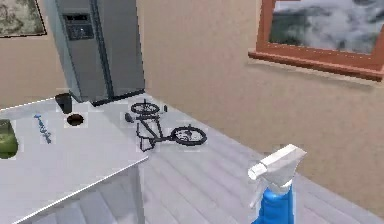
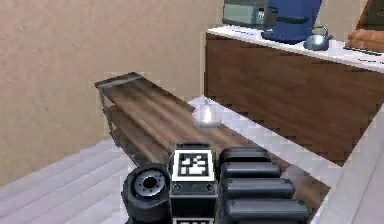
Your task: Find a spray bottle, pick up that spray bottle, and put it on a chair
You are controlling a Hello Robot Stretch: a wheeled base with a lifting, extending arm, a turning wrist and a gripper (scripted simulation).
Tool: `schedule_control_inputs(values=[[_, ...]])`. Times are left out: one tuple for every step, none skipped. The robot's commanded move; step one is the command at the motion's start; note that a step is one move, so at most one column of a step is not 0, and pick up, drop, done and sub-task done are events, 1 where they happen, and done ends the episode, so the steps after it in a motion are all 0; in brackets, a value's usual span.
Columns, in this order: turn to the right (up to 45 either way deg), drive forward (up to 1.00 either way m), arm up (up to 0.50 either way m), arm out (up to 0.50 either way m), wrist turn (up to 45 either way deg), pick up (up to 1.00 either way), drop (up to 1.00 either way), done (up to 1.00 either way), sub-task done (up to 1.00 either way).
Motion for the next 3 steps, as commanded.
schedule_control_inputs(values=[[-12.0,0.0,0.0,0.0,0.0,0.0,0.0,0.0,0.0],[-3.0,0.0,0.0,0.0,0.0,0.0,0.0,0.0,0.0],[-45.0,0.0,0.0,0.0,0.0,0.0,0.0,0.0,0.0]])
